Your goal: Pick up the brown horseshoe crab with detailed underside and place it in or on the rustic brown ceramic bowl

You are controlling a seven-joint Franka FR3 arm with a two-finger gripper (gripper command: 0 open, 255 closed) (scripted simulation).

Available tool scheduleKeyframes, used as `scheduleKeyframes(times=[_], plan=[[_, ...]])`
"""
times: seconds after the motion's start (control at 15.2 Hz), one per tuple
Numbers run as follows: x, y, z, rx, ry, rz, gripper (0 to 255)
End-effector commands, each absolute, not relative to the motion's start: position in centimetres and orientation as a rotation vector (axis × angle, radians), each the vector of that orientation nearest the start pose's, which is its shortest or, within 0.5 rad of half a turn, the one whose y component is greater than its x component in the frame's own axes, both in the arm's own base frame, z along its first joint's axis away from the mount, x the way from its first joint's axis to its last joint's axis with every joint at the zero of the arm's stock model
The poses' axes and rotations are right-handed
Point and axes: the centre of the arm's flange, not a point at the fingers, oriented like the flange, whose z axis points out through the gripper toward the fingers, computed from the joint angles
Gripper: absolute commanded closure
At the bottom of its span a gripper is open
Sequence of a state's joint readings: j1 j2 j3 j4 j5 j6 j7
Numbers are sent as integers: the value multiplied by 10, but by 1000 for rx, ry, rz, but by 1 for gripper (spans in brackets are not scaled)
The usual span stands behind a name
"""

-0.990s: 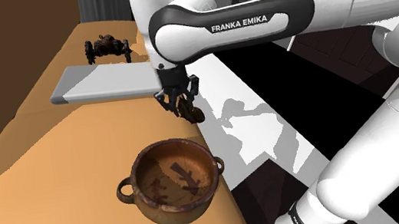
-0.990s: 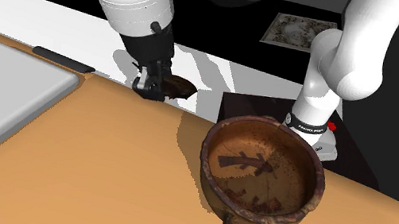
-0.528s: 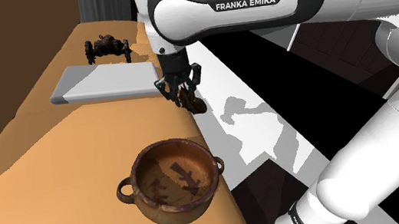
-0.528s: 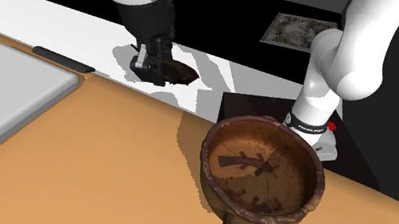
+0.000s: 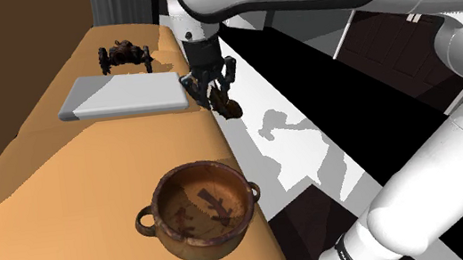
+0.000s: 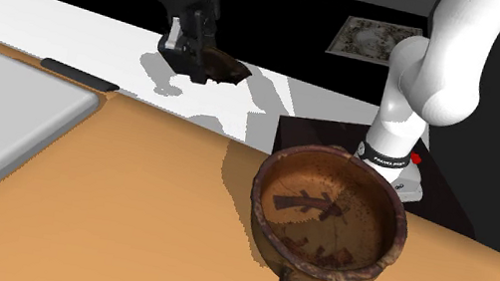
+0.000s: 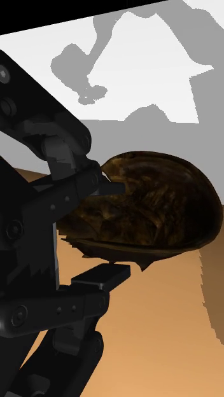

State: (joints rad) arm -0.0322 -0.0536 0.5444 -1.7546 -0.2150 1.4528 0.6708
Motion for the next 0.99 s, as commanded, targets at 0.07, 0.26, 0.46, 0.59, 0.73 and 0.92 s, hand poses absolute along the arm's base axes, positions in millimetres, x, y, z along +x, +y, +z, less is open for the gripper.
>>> scheduleKeyframes(times=[0.07,0.26,0.46,0.59,0.73,0.92], plan=[[461,237,575,-3472,279,134,255],[461,237,591,-3472,279,134,255],[451,246,599,-3472,279,134,255],[432,264,600,-3472,279,134,255],[413,282,601,-3472,279,134,255],[385,310,603,-3472,279,134,255]])
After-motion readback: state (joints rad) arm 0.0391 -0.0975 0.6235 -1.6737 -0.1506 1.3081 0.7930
